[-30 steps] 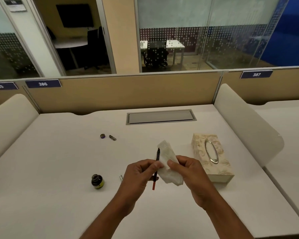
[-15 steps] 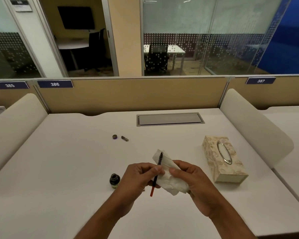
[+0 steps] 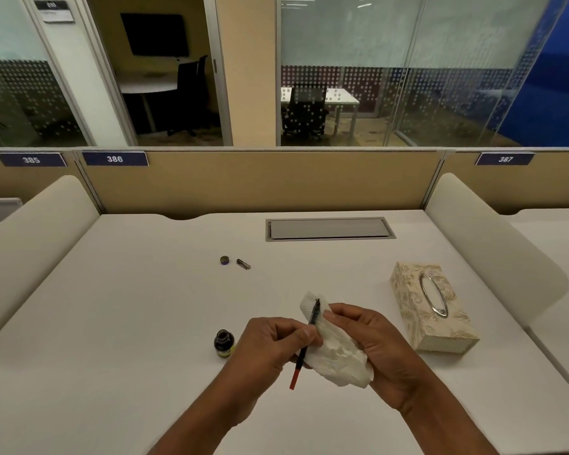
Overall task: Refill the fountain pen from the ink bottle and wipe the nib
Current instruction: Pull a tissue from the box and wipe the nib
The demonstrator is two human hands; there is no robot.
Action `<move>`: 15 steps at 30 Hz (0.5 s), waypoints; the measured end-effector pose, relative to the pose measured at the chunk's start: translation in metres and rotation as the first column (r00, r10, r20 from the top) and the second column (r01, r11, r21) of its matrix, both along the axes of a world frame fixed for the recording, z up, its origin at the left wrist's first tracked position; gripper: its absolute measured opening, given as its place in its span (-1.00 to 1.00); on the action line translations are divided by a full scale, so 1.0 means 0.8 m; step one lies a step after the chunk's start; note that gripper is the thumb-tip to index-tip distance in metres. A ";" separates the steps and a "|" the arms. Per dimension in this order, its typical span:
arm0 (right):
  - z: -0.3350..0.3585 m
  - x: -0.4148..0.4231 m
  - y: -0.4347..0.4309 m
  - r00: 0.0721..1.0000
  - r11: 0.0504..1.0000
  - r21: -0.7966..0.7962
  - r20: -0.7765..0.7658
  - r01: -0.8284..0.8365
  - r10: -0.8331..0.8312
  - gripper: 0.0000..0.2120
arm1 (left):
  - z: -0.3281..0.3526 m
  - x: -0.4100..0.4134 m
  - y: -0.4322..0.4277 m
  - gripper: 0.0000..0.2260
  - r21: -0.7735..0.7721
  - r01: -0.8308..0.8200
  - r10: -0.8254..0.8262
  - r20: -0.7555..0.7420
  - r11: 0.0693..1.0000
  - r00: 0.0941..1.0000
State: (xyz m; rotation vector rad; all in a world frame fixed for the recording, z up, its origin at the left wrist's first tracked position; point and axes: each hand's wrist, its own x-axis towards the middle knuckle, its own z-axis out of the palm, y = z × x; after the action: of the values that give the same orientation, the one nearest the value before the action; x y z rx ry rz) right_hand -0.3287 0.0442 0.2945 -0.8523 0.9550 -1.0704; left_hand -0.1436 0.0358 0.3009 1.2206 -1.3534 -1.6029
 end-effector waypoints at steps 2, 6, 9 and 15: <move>0.003 -0.001 0.001 1.000 1.000 0.002 0.002 0.028 -0.028 -0.76 | 0.003 -0.003 0.003 -0.78 0.010 0.005 -0.005 -0.010 1.000 1.000; 0.002 -0.005 0.004 0.997 0.997 0.038 0.050 0.060 -0.062 -0.72 | 0.008 -0.011 0.006 -0.78 0.030 0.001 -0.001 -0.029 1.000 1.000; 0.003 -0.008 0.005 0.994 0.995 0.050 0.071 0.083 -0.087 -0.76 | 0.013 -0.019 0.008 -0.78 0.041 0.006 -0.004 -0.033 0.999 0.999; 0.004 -0.018 0.012 0.990 0.996 0.045 0.115 0.082 -0.087 -0.75 | 0.016 -0.032 0.015 -0.79 0.044 0.007 -0.006 -0.021 0.999 1.000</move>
State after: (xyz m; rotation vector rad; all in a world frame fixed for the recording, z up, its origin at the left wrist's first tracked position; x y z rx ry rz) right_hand -0.3433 0.0540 0.2981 -0.7134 0.9174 -1.1577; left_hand -0.1693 0.0474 0.3138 1.2231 -1.3166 -1.6530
